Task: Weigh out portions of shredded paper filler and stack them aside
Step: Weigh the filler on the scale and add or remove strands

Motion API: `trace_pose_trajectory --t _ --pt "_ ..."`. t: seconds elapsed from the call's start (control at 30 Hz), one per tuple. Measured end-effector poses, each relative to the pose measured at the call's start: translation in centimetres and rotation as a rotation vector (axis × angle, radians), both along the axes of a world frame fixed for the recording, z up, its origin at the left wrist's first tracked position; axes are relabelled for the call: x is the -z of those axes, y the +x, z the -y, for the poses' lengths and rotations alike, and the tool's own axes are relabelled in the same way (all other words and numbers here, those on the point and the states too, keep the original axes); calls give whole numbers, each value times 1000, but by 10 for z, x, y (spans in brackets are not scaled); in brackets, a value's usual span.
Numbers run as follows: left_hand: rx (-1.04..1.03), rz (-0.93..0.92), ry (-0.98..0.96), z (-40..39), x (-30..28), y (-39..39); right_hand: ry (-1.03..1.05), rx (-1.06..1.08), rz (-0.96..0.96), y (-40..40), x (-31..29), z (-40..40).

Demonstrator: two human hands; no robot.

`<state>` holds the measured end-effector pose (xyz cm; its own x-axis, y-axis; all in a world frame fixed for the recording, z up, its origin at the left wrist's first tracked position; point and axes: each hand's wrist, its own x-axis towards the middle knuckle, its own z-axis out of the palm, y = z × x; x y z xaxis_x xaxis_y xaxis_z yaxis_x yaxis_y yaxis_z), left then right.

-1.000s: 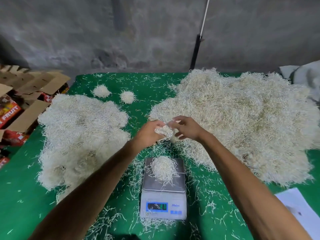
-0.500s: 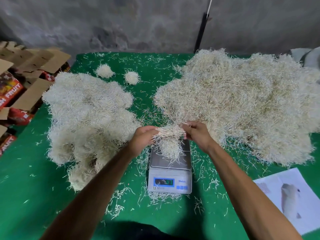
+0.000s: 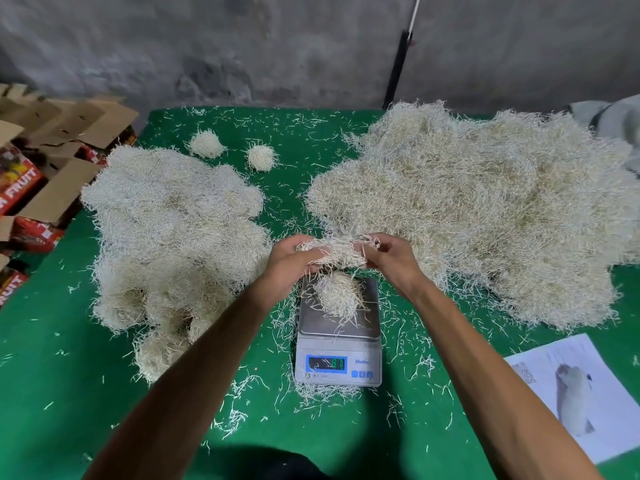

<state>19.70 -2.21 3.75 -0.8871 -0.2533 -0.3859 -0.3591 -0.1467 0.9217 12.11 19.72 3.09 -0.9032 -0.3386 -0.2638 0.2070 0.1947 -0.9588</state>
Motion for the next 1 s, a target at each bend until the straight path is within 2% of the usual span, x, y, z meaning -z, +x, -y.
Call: trace_pose_trajectory --t 0.27,0.37,0.43,0.5,0.57,0.6,0.7,0.8,0.9,0.93,1.0 --pt "-190 -55 383 6 8 6 -33 220 -5 2 12 -13" --pt "-127 -47 496 1 9 -1 -102 208 -59 5 8 -8" --pt "16 9 395 -10 1 -3 -170 115 -54 8 3 -1" --pt "128 92 99 -16 -6 -7 -137 59 -71 7 -2 3" --pt "137 122 -176 -14 -14 -14 -80 146 -84 1 -7 -2" --pt "127 124 -232 -10 -17 -19 -70 217 -81 -3 -9 -5" --pt "49 73 -234 -9 -21 -34 -41 332 -89 -4 -7 8" --pt "3 60 -146 -16 -23 -40 60 288 -189 1 -1 20" --pt "-239 80 -48 14 -16 -39 87 486 -164 -13 1 -13" --pt "-252 107 -64 21 -15 -37 112 503 -162 -18 3 -23" --pt "-156 155 -136 17 -8 -32 149 384 -191 -19 4 -21"
